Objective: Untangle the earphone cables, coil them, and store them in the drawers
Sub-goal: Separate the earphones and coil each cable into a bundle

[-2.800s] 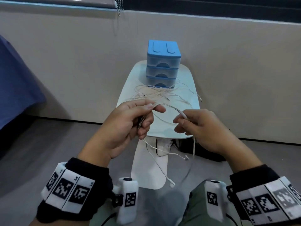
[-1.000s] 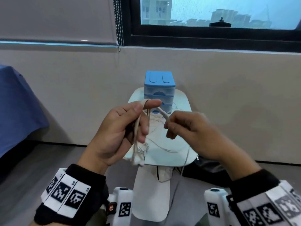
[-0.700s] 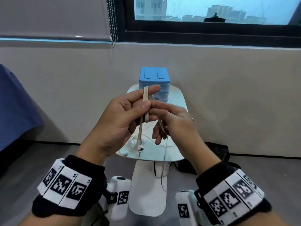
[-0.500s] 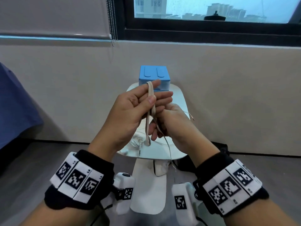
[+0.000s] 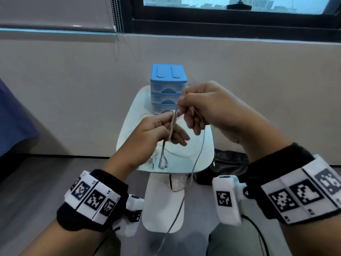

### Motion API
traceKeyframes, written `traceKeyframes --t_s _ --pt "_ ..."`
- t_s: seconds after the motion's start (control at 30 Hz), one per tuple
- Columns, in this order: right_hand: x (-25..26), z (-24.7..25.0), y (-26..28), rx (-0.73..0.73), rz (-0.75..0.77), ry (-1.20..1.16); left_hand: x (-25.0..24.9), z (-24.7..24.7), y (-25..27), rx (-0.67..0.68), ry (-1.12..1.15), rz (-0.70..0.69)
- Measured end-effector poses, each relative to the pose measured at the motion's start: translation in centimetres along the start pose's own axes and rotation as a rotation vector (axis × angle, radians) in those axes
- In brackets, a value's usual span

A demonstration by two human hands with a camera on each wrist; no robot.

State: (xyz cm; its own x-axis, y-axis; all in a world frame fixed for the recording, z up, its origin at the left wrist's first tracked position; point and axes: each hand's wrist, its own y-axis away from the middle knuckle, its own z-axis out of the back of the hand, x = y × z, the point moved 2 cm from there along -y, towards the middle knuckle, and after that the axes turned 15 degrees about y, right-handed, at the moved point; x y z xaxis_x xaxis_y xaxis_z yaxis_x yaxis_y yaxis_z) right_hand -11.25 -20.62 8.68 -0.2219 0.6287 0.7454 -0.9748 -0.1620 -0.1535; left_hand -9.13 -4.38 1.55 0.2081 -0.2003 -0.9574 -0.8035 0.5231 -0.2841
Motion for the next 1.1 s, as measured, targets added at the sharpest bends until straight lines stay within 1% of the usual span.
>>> traceKeyframes --t_s 0.07,0.13,0.23,0.3,0.33,0.4,0.43,0.5,0.53,0.6,0.67,0.7,0.73,0.8,0.83,0.87,0.9,0.97,1.03,1.1 --pt "-1.2 0.3 -0.6 -0.086 -0.009 0.059 -0.3 -0.4 0.2 0.018 0.132 0.007" --pt "-2.8 -0.3 -1.0 -0.116 -0.035 -0.004 -0.7 -0.3 0.2 -0.007 0.232 -0.021" --pt "-4.6 -2.4 -0.8 -0.044 -0.106 -0.175 -1.5 0.0 -0.2 -0.099 0.349 -0.068" --pt "-5.1 -4.2 -0.3 0.059 -0.125 -0.152 -2.0 0.2 -0.7 -0.183 0.39 -0.108" --pt "-5.0 -5.0 -0.1 0.129 -0.117 -0.075 -2.0 0.5 -1.1 -0.236 0.374 -0.12" --pt "-4.0 -5.7 0.4 0.281 -0.078 0.167 -1.8 0.9 -1.7 -0.317 0.234 -0.128" --pt "-3.1 -5.5 0.6 0.339 -0.052 0.268 -1.5 1.0 -1.8 -0.327 0.14 -0.13" --pt "-0.9 -4.1 0.5 0.384 0.013 0.325 -1.1 1.2 -1.8 -0.306 -0.017 -0.124" --pt "0.0 -3.0 0.3 0.359 0.045 0.313 -1.2 1.2 -1.6 -0.284 -0.088 -0.114" --pt "1.3 -0.4 -0.4 0.224 0.093 0.282 -1.6 1.0 -1.1 -0.191 -0.131 -0.1" --pt "1.4 1.8 -1.2 0.057 0.097 0.24 -2.0 0.7 -0.7 -0.102 -0.008 -0.078" --pt "1.1 2.5 -1.5 -0.017 0.082 0.182 -2.4 0.6 -0.6 -0.079 0.07 -0.076" --pt "0.6 2.9 -1.8 -0.071 0.064 0.097 -2.8 0.4 -0.6 -0.069 0.138 -0.085" --pt "-0.6 2.1 -2.0 -0.11 0.011 -0.005 -3.9 0.2 -0.8 -0.062 0.25 -0.127" --pt "-1.2 1.2 -1.9 -0.091 -0.016 -0.013 -4.6 0.2 -0.9 -0.064 0.303 -0.147" --pt "-1.7 0.0 -1.7 -0.042 -0.04 -0.019 -5.0 0.3 -1.1 -0.082 0.365 -0.15" --pt "-2.0 -1.2 -1.3 0.035 -0.055 -0.01 -5.4 0.4 -1.4 -0.113 0.432 -0.137" --pt "-1.7 -2.7 -0.4 0.204 -0.038 0.105 -5.5 0.6 -1.8 -0.179 0.501 -0.101" --pt "-0.4 -2.5 0.4 0.297 0.023 0.259 -5.1 0.7 -2.0 -0.236 0.435 -0.089" --pt "1.0 -1.3 0.6 0.3 0.069 0.314 -4.6 0.8 -2.0 -0.259 0.219 -0.106"
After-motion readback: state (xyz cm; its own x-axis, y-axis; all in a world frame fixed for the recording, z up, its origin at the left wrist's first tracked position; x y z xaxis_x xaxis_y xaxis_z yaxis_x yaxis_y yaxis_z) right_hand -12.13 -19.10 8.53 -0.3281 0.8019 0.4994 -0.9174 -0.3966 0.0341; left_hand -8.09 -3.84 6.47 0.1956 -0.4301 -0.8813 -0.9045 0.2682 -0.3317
